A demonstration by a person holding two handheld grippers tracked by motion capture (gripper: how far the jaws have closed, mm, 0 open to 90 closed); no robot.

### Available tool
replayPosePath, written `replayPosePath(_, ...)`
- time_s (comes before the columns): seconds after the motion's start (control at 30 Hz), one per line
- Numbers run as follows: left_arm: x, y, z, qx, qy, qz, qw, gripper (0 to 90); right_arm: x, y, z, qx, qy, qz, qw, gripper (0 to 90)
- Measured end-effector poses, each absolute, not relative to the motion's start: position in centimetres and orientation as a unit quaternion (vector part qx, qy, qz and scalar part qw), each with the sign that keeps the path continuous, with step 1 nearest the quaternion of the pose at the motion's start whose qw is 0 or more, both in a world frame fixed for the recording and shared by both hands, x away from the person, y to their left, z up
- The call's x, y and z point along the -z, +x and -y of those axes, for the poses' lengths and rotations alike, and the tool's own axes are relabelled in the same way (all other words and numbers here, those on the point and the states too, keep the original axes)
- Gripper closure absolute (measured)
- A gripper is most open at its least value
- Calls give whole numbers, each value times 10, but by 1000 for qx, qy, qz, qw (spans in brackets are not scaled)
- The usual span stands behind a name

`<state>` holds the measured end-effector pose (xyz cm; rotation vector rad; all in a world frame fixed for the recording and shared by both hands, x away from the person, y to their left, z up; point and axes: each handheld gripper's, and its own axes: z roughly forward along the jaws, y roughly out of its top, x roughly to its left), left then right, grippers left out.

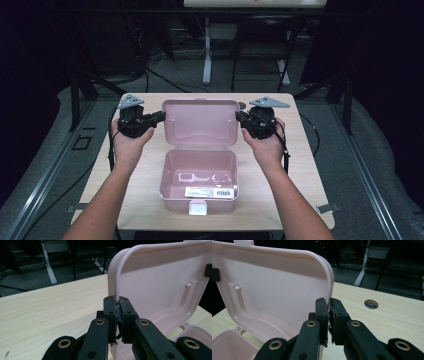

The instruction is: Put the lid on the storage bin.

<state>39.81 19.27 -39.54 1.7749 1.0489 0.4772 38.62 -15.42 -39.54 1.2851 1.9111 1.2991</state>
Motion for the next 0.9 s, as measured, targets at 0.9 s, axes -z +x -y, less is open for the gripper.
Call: replayPosePath(0.9,398,420,-195,-181,726,-438,499,857,396,405,151,-470,479,-695,256,852)
